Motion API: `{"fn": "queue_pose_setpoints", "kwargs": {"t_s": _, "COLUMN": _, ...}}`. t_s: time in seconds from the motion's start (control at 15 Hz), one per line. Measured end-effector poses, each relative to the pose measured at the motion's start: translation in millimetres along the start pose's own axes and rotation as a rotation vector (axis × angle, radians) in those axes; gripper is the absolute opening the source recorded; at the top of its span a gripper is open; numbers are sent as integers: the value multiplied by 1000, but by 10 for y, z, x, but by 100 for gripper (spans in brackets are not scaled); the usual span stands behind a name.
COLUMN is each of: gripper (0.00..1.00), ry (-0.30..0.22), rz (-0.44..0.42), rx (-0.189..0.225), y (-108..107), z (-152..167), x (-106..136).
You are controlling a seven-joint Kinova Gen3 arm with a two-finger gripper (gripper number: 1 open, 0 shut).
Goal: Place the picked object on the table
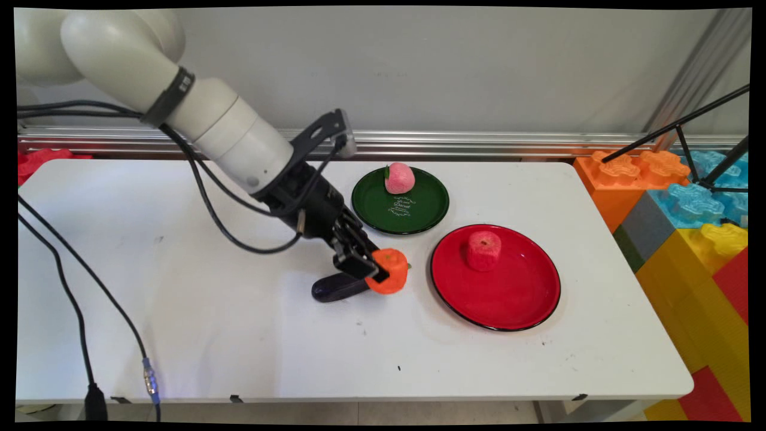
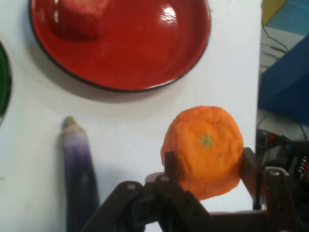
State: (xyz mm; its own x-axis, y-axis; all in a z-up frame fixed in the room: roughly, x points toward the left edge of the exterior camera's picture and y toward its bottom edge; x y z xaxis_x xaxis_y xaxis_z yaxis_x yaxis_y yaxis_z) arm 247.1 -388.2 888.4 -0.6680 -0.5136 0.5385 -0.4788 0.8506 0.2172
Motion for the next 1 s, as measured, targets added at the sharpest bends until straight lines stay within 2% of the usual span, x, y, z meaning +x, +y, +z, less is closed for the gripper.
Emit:
{"fn": "queue_pose_setpoints", "kwargs": {"t_s": 0.33, "gripper": 0, "ry": -15, "rz": 25, "rx": -11, "y": 89, "z": 170, "x": -51}}
{"fn": "queue_pose_setpoints", "kwargs": {"t_s": 1.0, "gripper": 0, "ry": -63, "rz": 91, "rx": -44, "y": -68, "z": 630, "x": -382}}
